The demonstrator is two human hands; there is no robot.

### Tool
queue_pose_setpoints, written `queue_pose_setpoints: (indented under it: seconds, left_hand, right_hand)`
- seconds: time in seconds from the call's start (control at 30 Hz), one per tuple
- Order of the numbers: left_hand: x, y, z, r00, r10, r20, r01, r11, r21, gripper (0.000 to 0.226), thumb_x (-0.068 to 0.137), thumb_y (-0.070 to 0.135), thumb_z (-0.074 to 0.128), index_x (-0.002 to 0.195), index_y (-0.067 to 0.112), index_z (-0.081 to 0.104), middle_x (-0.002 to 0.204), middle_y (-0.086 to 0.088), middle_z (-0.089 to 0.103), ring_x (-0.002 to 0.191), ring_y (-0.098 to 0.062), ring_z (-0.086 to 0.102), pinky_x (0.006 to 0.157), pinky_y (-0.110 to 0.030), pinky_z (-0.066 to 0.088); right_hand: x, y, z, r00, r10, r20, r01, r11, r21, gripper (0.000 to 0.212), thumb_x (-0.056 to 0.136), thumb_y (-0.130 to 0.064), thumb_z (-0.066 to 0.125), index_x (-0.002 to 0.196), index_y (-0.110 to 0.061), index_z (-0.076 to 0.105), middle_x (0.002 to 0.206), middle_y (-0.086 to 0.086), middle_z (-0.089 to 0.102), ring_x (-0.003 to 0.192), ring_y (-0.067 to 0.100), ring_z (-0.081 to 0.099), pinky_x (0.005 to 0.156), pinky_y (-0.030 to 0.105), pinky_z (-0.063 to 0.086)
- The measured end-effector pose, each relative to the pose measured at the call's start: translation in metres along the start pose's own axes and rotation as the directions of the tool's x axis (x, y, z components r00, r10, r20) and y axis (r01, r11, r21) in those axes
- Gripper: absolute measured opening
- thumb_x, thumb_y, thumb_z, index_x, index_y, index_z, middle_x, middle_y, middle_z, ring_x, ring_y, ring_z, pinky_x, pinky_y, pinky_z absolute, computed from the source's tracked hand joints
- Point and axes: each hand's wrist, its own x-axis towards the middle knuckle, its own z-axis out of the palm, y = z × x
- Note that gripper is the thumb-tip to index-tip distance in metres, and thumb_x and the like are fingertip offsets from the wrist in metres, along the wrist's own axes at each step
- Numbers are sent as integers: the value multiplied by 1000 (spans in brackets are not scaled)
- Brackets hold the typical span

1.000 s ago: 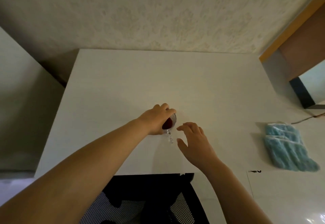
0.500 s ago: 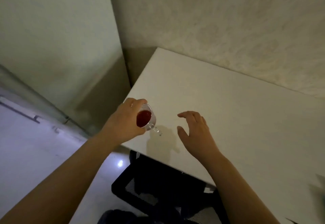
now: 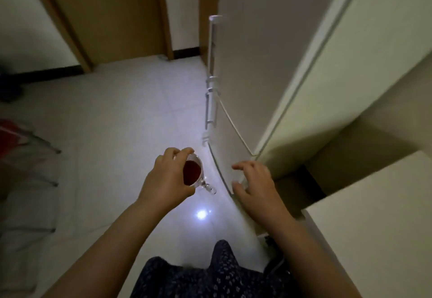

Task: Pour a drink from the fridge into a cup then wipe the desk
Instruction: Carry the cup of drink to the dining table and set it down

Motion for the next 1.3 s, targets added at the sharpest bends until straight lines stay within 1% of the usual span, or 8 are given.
queue_pose_setpoints:
  seconds: [0.13, 0.27, 0.4, 0.6, 0.8, 0.97, 1.07, 1.3]
  left_hand:
    - [-13, -81, -32, 976, -194, -104, 194, 981, -9, 81, 66, 31, 77, 134, 36, 34, 131, 5, 38, 113, -20, 41, 77, -31, 46]
    - [-23, -148, -55, 909, -378, -176, 372, 926, -64, 80, 67, 32, 76, 134, 37, 33, 133, 5, 36, 114, -19, 41, 78, -31, 47]
    - [-26, -213, -75, 806, -540, -242, 522, 842, -136, 78, 66, 33, 77, 132, 36, 36, 131, 5, 38, 113, -19, 42, 80, -31, 47]
    - [-4, -310, -115, 628, -728, -276, 682, 685, -255, 64, 55, 38, 73, 113, 40, 45, 114, 9, 46, 104, -15, 48, 76, -37, 51]
    - [1, -362, -169, 436, -827, -356, 726, 556, -405, 48, 57, 30, 76, 92, 41, 45, 101, 9, 46, 94, -12, 47, 70, -28, 42]
    - [-16, -398, -202, 238, -894, -379, 801, 401, -444, 74, 61, 28, 80, 126, 28, 45, 123, -1, 42, 113, -26, 46, 90, -37, 43]
    - [-32, -428, -221, 171, -917, -359, 821, 334, -464, 75, 61, 33, 78, 128, 28, 44, 126, 0, 41, 117, -24, 45, 94, -43, 45]
    - [-78, -520, -251, 47, -941, -335, 781, 244, -575, 80, 64, 33, 79, 133, 31, 38, 132, -2, 40, 120, -26, 44, 97, -41, 43]
  right_hand:
    - [57, -67, 48, 964, -201, 173, 200, 980, 25, 33, 90, -29, 50, 123, -25, 47, 128, -6, 44, 120, 13, 34, 99, 26, 29]
    - [112, -127, 94, 884, -351, 308, 342, 936, 85, 34, 91, -27, 51, 124, -23, 47, 129, -5, 43, 120, 13, 34, 97, 22, 28]
    - [171, -183, 147, 769, -488, 412, 480, 867, 131, 34, 91, -29, 50, 125, -25, 47, 130, -6, 42, 122, 13, 34, 101, 27, 29]
    - [276, -275, 217, 588, -649, 483, 648, 735, 199, 34, 90, -27, 53, 124, -21, 49, 129, 0, 46, 120, 20, 38, 98, 33, 33]
    - [345, -378, 272, 350, -775, 526, 767, 559, 314, 34, 89, -23, 56, 122, -16, 51, 126, 6, 49, 116, 25, 42, 96, 35, 36]
    - [354, -451, 319, 164, -823, 544, 794, 438, 422, 34, 87, -21, 57, 121, -15, 52, 124, 7, 49, 115, 25, 42, 94, 33, 36]
    - [351, -494, 352, 92, -836, 540, 814, 376, 443, 35, 87, -21, 57, 121, -15, 51, 124, 6, 49, 114, 24, 41, 91, 27, 30]
    - [335, -596, 428, -24, -808, 589, 834, 308, 457, 34, 87, -25, 56, 120, -18, 50, 123, 5, 48, 114, 24, 42, 96, 41, 38]
